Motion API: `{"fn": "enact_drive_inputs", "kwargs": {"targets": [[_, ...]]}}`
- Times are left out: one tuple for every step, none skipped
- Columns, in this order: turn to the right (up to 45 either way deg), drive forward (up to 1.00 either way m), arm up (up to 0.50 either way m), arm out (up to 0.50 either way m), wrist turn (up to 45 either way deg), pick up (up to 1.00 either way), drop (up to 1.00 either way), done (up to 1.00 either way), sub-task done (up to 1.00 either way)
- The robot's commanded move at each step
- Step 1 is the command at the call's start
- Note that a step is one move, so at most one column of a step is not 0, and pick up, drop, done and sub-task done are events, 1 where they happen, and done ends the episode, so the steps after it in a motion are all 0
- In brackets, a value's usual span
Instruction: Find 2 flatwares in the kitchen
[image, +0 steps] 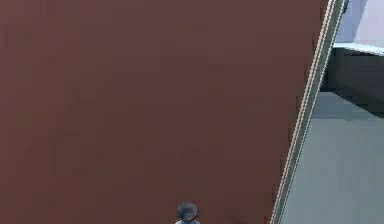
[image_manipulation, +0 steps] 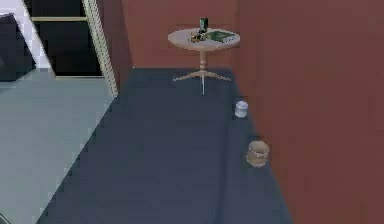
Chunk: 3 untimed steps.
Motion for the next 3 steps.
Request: {"fn": "enact_drive_inputs", "kwargs": {"targets": [[45.0, 0.0, 0.0, 0.0, 0.0, 0.0, 0.0, 0.0, 0.0], [9.0, 0.0, 0.0, 0.0, 0.0, 0.0, 0.0, 0.0, 0.0], [0.0, 1.0, 0.0, 0.0, 0.0, 0.0, 0.0, 0.0, 0.0]]}}
